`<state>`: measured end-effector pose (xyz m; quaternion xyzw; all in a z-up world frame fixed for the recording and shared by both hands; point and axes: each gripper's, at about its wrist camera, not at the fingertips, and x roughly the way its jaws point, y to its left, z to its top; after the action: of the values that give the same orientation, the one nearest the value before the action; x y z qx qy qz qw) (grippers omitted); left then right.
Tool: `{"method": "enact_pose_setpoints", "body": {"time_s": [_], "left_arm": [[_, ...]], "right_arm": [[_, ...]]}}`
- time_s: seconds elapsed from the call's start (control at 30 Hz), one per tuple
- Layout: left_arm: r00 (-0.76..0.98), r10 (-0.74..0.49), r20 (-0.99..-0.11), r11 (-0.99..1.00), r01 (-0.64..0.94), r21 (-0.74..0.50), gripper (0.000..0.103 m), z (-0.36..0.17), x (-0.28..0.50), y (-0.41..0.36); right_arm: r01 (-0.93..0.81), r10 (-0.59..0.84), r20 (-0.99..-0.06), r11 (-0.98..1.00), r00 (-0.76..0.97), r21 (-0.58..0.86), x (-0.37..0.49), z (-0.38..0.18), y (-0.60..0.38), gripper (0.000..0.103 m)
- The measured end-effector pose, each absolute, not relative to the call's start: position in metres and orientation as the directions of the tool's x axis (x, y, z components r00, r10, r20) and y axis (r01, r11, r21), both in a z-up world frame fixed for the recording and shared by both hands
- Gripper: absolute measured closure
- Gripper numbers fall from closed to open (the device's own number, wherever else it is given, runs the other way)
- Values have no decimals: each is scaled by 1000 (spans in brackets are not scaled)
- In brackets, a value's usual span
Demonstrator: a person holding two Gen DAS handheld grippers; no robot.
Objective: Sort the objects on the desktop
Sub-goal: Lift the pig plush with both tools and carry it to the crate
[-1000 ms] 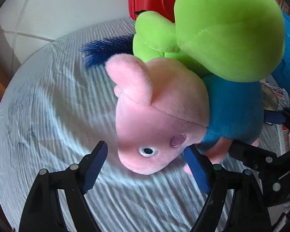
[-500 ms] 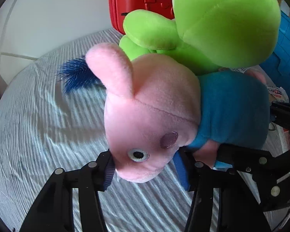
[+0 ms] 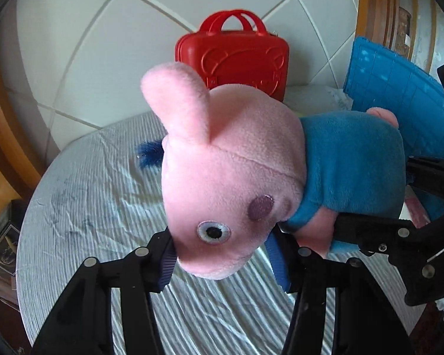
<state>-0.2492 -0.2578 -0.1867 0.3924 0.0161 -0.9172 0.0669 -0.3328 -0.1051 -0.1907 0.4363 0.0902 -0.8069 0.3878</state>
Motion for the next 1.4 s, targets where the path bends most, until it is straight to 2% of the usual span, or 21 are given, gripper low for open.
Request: {"method": "enact_pose_setpoints", "body": {"time_s": [0.3,0.5,0.77,1.0,1.17,1.3,1.4], "left_arm": [[-777,-159,-609,-986,162,50,51,-118,-208,-183],[-833,-85,-547,-996,76,39,51,-85,-166,-142],[-874,8,-486,-999,-34,43,51,-45,-151,-77],[-897,98,-432,-988,-141,68,51,-11,-175,40],[-908,165,-384,-975,-209,75,51,13,-213,152],[-900,201,-388,-966,-247,72,50,28,-250,248],[-880,210,-427,-962,-264,71,50,26,-284,304]], "right_arm": [[742,-603,-677,-659,-421,126,-303,-111,-49,26],[691,-573,-634,-718,-519,83,-269,-84,-14,26],[612,-507,-597,-790,-622,34,-230,-48,35,26],[513,-443,-534,-858,-720,20,-235,-22,129,26],[451,-391,-480,-893,-785,-9,-251,-3,219,26],[394,-343,-452,-919,-823,-21,-281,14,312,26],[367,-319,-465,-930,-826,-14,-307,17,368,26]]}}
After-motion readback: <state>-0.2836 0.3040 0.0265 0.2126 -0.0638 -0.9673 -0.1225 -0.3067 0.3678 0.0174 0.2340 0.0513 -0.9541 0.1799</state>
